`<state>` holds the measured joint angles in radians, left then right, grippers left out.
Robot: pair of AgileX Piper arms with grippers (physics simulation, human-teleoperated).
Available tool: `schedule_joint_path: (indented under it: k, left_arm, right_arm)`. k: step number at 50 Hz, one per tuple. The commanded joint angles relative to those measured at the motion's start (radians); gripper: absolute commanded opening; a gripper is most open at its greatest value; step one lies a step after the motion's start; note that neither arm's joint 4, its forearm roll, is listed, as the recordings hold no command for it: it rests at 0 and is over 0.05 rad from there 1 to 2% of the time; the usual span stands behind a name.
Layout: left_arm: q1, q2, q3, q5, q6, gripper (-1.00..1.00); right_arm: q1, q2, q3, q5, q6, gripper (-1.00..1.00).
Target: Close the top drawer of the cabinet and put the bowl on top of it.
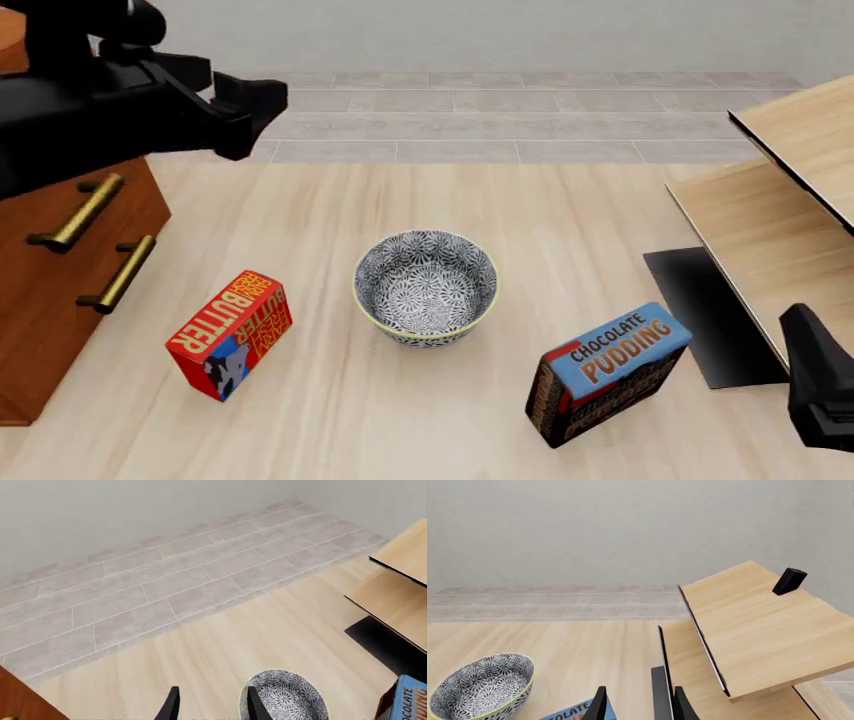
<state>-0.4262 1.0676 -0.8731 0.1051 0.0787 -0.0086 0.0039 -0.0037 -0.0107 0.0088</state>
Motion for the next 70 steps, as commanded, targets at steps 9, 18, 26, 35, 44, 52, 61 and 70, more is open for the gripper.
schedule_joint_path:
  k: [9,18,26,35,44,52,61,70]
  left_arm:
    - [-0.008,0.105,-0.052,-0.009,-0.057,1.00]
    - [-0.015,0.181,-0.058,-0.032,-0.076,1.00]
    - [-0.013,0.252,-0.074,-0.052,-0.098,1.00]
    - [-0.015,0.315,-0.074,-0.079,-0.111,1.00]
    - [-0.028,0.347,-0.060,-0.102,-0.135,1.00]
    - [-0.043,0.368,-0.048,-0.116,-0.163,1.00]
    - [-0.051,0.399,-0.027,-0.142,-0.199,1.00]
    - [-0.048,0.431,-0.001,-0.173,-0.213,1.00]
  right_arm:
    - [-0.002,0.000,0.000,0.000,0.000,1.00]
    - [0.003,0.001,0.001,-0.003,0.000,1.00]
    - [0.002,0.002,0.000,-0.002,0.002,1.00]
    - [-0.002,0.002,0.001,-0.004,0.007,1.00]
    - [0.006,0.008,0.001,-0.010,0.005,1.00]
    - [0.010,0.005,0.000,-0.008,0.004,1.00]
    - [0.008,0.002,-0.001,-0.006,0.005,1.00]
    - [0.010,0.001,0.001,-0.009,0.007,1.00]
